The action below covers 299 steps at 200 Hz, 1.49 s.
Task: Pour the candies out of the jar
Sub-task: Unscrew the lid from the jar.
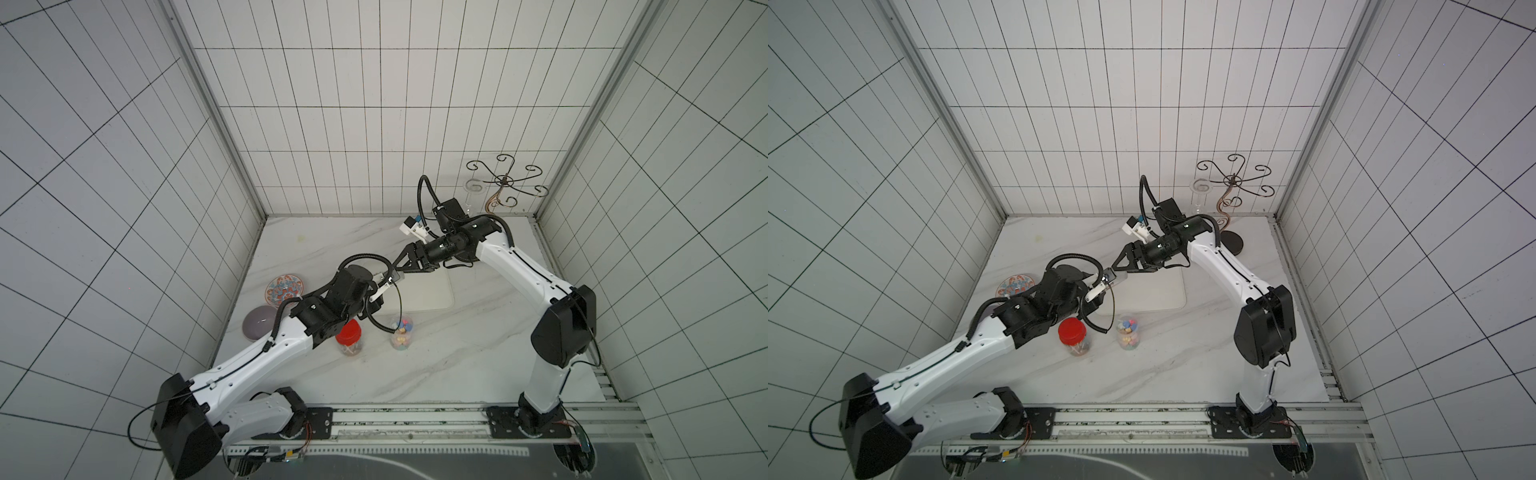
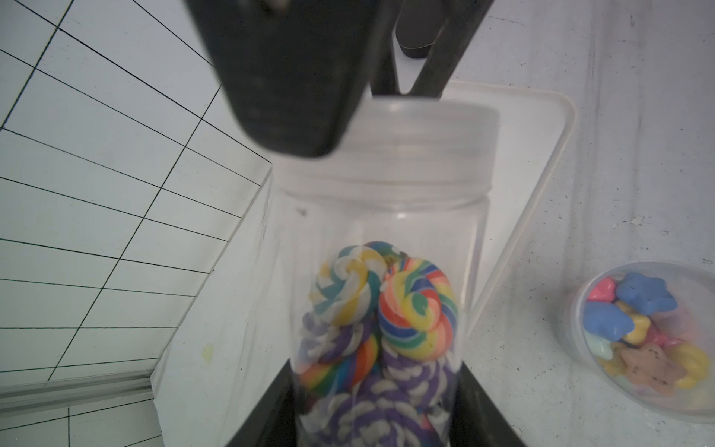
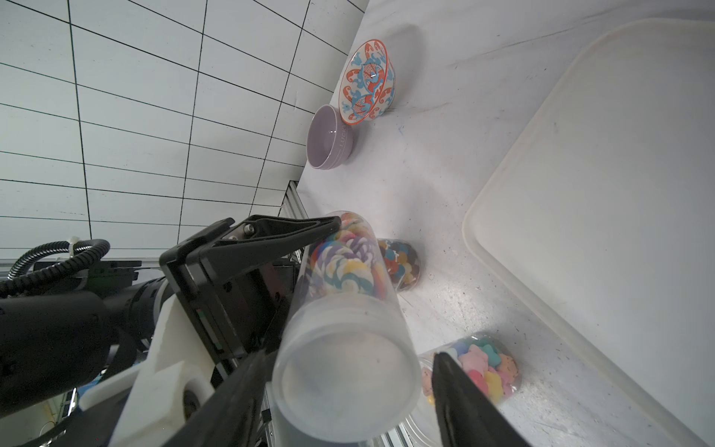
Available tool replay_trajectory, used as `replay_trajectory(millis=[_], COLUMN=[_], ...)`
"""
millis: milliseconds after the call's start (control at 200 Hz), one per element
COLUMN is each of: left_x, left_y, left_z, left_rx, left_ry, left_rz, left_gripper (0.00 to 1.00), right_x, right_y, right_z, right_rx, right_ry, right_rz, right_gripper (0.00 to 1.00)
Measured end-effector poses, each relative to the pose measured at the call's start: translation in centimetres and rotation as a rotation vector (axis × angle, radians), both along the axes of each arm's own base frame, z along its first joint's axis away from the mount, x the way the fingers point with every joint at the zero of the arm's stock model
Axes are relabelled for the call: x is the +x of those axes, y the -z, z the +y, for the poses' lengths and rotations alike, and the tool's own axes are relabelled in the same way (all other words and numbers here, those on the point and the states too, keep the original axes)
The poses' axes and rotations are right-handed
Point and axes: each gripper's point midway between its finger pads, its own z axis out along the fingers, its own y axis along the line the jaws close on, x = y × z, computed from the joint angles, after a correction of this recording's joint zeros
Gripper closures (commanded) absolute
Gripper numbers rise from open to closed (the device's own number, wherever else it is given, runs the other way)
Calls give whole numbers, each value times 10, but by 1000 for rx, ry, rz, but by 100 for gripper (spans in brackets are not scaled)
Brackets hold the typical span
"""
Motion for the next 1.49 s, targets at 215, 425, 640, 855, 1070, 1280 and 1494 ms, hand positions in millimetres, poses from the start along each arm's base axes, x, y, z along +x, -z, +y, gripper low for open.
replay_trajectory(millis=[215,425,640,855,1070,1280,1494], left_x=[0,0,-1,-6,-16,-29,-39], left_y=[0,-1,-4,-13,-17,-23,-24], left_z=[0,0,-1,-7,-17,-23,-30], left_rx=[-2,-11,-35,-92,-131,-152,-179], left_ry=[-1,-5,-7,12,69,125,174], left_rz=[-1,-2,2,13,62,123,175], left_gripper=[54,54,54,54,54,54,54], right_x=[-1,-1,-1,-8,-16,-28,-40], right_y=[-1,-1,-4,-15,-17,-20,-22], right_z=[0,1,1,-4,-15,-22,-29], right_rx=[6,8,23,51,87,135,166], right_ry=[-5,-6,-21,-55,-89,-154,-215], right_rz=[2,1,-26,-110,-177,-268,-384], right_gripper=[39,45,48,53,58,59,58])
